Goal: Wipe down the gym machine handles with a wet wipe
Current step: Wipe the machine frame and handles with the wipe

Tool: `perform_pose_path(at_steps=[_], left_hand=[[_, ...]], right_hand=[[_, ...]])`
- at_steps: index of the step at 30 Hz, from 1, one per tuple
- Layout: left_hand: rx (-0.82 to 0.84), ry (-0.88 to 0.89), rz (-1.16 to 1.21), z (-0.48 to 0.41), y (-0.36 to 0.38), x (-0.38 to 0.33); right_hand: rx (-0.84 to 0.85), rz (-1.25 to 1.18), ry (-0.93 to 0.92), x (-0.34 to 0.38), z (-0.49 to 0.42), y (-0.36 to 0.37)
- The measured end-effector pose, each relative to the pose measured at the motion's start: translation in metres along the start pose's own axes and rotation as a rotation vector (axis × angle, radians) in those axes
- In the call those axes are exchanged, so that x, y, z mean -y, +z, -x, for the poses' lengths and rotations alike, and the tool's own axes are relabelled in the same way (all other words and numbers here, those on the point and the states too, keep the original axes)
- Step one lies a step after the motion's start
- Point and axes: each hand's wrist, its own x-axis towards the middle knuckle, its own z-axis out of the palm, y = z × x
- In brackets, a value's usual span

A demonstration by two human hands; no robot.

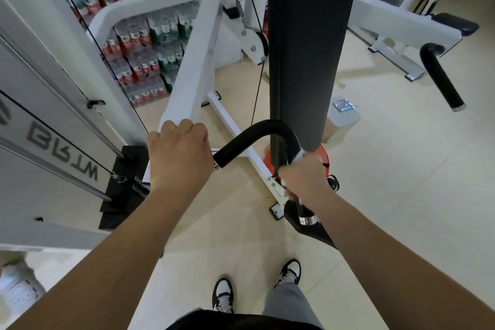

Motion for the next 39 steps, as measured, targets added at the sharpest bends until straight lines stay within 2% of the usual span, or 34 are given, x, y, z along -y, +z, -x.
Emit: perform_pose_path(at_steps=[4, 6, 8, 12, 16, 18, 21, 23, 25, 28, 31, 33, 37, 39], left_hand=[[-0.003, -0.004, 0.002, 0.001, -0.001, 0.000], [0.000, 0.002, 0.006, 0.002, -0.002, 0.001], [0.001, 0.006, 0.015, 0.002, -0.002, 0.003], [0.001, -0.004, 0.040, 0.003, -0.001, 0.004], [0.004, -0.005, 0.029, 0.001, -0.001, 0.003], [0.002, -0.003, 0.019, 0.000, 0.000, 0.002], [-0.009, 0.005, 0.009, 0.002, 0.001, 0.001], [-0.026, 0.013, 0.006, 0.002, 0.002, 0.001], [-0.039, 0.015, -0.002, 0.001, 0.003, 0.001], [-0.043, 0.002, 0.009, -0.001, 0.003, 0.000], [-0.027, -0.008, 0.023, 0.000, 0.002, 0.000], [-0.025, -0.012, 0.027, -0.001, 0.002, 0.002], [-0.029, -0.008, 0.020, 0.000, 0.002, 0.001], [-0.029, -0.002, 0.022, 0.001, 0.001, 0.002]], right_hand=[[-0.168, 0.200, -0.338, 0.050, -0.017, 0.001], [-0.192, 0.256, -0.399, 0.051, -0.020, 0.002], [-0.074, 0.158, -0.324, 0.043, -0.025, 0.001], [0.215, -0.188, 0.081, 0.017, -0.014, -0.008], [0.471, -0.302, 0.151, -0.032, 0.017, -0.016], [0.401, -0.275, 0.124, -0.046, 0.019, -0.014], [0.163, -0.125, 0.104, -0.047, 0.020, -0.001], [0.032, -0.111, 0.085, -0.041, 0.018, 0.005], [-0.071, -0.005, -0.005, -0.020, 0.006, 0.007], [-0.174, 0.157, -0.238, 0.030, -0.020, 0.004], [-0.154, 0.325, -0.453, 0.062, -0.026, 0.000], [-0.099, 0.280, -0.470, 0.062, -0.027, -0.001], [0.158, 0.012, -0.242, 0.050, -0.027, -0.009], [0.210, -0.108, -0.155, 0.037, -0.021, -0.011]])
